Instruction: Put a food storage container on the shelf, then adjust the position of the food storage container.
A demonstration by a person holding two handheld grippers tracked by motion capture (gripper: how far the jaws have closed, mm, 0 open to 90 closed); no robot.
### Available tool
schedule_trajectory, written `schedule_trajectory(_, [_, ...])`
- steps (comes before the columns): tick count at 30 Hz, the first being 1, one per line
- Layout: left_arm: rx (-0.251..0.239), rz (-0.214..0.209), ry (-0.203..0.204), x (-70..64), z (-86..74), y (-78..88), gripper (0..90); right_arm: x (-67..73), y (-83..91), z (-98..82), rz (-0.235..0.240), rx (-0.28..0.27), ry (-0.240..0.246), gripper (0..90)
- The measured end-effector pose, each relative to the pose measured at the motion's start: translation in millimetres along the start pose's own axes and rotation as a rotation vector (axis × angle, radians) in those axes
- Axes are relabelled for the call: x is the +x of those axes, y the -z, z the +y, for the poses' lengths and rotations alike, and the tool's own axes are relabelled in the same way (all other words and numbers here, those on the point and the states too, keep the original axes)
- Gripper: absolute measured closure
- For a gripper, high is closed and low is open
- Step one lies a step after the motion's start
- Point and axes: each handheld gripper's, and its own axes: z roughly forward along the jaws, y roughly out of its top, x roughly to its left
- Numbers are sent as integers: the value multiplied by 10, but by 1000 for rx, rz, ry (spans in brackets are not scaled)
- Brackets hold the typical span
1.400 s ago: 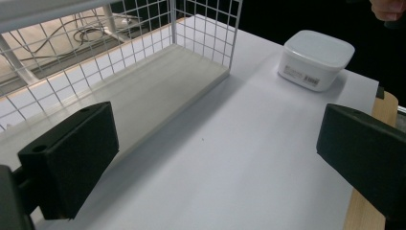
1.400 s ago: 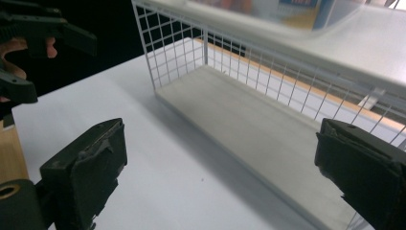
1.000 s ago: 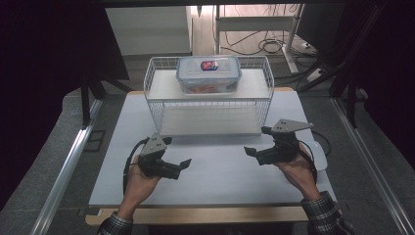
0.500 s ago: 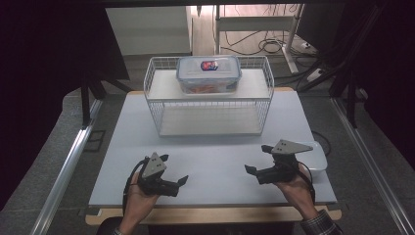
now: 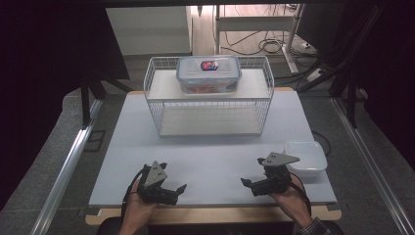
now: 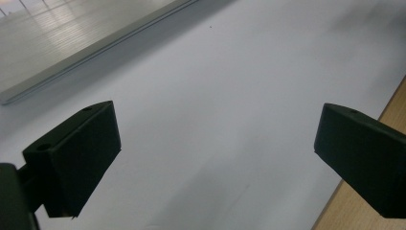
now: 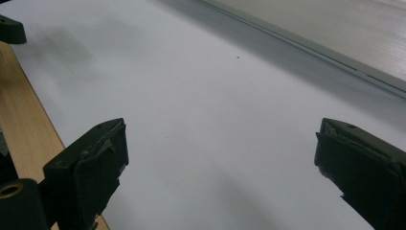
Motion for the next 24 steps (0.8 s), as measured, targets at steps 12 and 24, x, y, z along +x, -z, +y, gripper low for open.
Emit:
schedule_trajectory(12, [1,-6,20,40,-17,-1,16,-144,74,23,-12,32,-97,51])
schedule_trajectory(24, [12,-2,24,52,-27,-17,17,-425,386,22,-128,13,-140,444])
